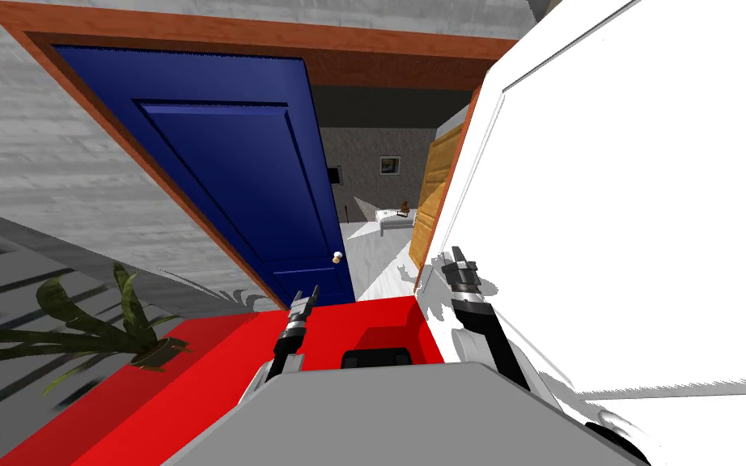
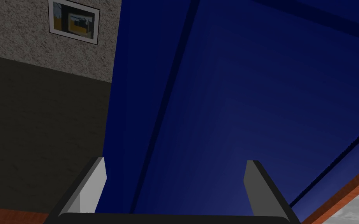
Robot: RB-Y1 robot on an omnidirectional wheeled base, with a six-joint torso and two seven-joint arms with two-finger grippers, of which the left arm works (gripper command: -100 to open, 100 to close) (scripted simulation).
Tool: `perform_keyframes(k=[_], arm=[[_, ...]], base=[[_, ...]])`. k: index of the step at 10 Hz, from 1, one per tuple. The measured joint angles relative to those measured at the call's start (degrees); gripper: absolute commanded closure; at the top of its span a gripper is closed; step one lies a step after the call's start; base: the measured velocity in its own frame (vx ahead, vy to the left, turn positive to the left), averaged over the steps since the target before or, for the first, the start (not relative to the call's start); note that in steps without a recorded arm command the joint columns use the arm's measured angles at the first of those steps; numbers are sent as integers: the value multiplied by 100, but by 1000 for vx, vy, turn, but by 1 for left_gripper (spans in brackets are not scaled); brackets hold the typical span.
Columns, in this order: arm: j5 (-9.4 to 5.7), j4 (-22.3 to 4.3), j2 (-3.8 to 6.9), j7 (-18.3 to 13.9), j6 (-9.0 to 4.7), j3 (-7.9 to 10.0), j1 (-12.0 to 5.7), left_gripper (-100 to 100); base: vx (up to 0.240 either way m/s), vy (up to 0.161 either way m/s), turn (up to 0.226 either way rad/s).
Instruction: Pull the door open
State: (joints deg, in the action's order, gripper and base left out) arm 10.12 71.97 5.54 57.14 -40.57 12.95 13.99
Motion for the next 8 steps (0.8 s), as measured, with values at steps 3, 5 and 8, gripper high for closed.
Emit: perform_keyframes(k=[3,5,8], arm=[[100,-363,-49,340,-92,66,-103,-100],[155,-527,-49,510,-117,105,-140,-100],[232,-860,-65,778,-220,170,-221,-100]], base=[[95,2,-62],[91,1,-55],[91,6,-52]])
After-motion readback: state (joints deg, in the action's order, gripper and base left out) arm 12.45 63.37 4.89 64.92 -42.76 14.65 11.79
